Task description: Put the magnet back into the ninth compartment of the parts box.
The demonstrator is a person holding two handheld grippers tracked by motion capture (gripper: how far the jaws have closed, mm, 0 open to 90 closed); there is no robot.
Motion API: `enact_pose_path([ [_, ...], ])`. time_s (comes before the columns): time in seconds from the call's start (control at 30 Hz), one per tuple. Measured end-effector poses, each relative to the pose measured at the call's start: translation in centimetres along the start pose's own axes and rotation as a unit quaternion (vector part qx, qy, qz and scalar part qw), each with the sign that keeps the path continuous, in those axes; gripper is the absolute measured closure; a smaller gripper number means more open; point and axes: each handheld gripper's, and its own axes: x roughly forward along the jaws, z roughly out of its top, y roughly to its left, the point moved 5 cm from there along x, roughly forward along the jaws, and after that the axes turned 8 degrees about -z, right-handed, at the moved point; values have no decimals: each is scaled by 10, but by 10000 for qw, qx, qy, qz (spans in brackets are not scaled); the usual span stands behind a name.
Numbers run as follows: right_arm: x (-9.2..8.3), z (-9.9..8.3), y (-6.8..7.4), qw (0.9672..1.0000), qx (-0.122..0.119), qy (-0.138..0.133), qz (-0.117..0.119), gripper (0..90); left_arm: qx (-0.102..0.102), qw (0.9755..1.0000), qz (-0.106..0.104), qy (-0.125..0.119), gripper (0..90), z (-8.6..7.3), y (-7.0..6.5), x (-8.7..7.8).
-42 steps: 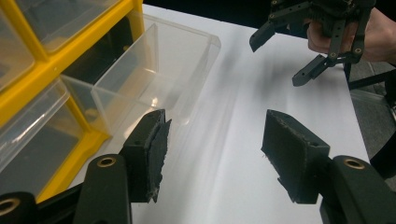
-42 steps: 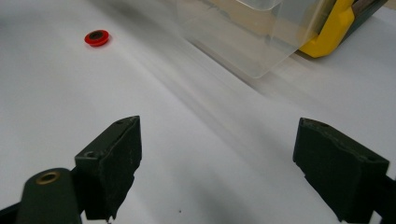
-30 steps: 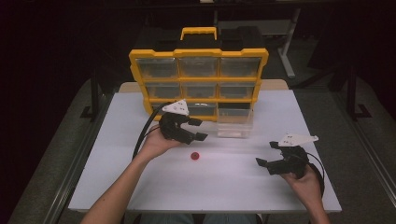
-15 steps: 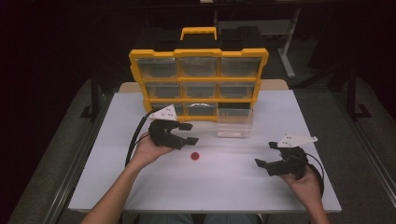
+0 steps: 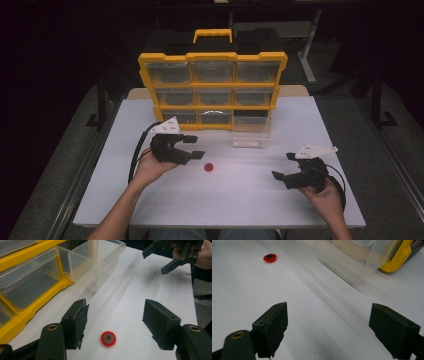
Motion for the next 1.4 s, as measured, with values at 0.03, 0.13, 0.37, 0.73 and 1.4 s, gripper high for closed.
enact_pose_path([
  [0.03,0,0,0,10000,0,2,2,145,-18,10000,17,-21,354,-1,0,-1],
  [0.13,1,0,1,10000,-13,4,10,146,-34,10000,65,-38,350,-4,-1,-4],
  [0.37,1,0,2,10000,-28,26,20,145,-61,9998,178,-10,333,-11,-2,-11],
  [0.73,2,1,4,10000,-59,35,72,146,-97,9994,334,49,317,-25,-7,-18],
  [1.4,6,2,9,9997,-144,58,174,146,-199,9985,500,-47,308,-46,-9,-32],
])
